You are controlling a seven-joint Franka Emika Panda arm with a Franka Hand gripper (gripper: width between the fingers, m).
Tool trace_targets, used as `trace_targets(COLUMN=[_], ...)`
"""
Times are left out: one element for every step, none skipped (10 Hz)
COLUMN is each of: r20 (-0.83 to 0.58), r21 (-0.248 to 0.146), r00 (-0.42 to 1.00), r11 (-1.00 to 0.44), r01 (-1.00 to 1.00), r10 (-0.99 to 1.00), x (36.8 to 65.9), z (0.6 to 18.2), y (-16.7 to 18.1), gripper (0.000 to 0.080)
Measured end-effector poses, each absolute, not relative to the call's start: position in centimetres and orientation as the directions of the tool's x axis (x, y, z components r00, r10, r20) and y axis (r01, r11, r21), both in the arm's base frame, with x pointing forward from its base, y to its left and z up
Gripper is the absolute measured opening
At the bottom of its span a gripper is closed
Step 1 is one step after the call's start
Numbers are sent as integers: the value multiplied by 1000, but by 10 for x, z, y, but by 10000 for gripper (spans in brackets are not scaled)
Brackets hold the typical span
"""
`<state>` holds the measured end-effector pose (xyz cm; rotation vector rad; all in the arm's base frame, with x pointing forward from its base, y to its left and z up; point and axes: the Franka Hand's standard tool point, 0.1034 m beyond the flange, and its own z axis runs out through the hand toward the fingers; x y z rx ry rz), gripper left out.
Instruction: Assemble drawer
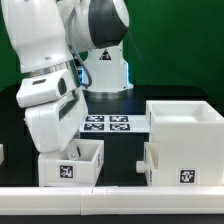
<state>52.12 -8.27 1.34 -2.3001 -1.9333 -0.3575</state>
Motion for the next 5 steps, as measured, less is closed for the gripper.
trace_targets(r20=[241,224,210,205,206], r21=[75,83,73,61,56], r00=[151,163,168,149,127], r11=[-174,-185,-187,-165,-141], r01=[982,979,980,984,988], r10=[959,961,963,967,970], x=[525,533,539,544,550], z=[25,41,51,55,57], y=[-80,-71,-57,-44,-33], gripper=[36,36,36,36,36])
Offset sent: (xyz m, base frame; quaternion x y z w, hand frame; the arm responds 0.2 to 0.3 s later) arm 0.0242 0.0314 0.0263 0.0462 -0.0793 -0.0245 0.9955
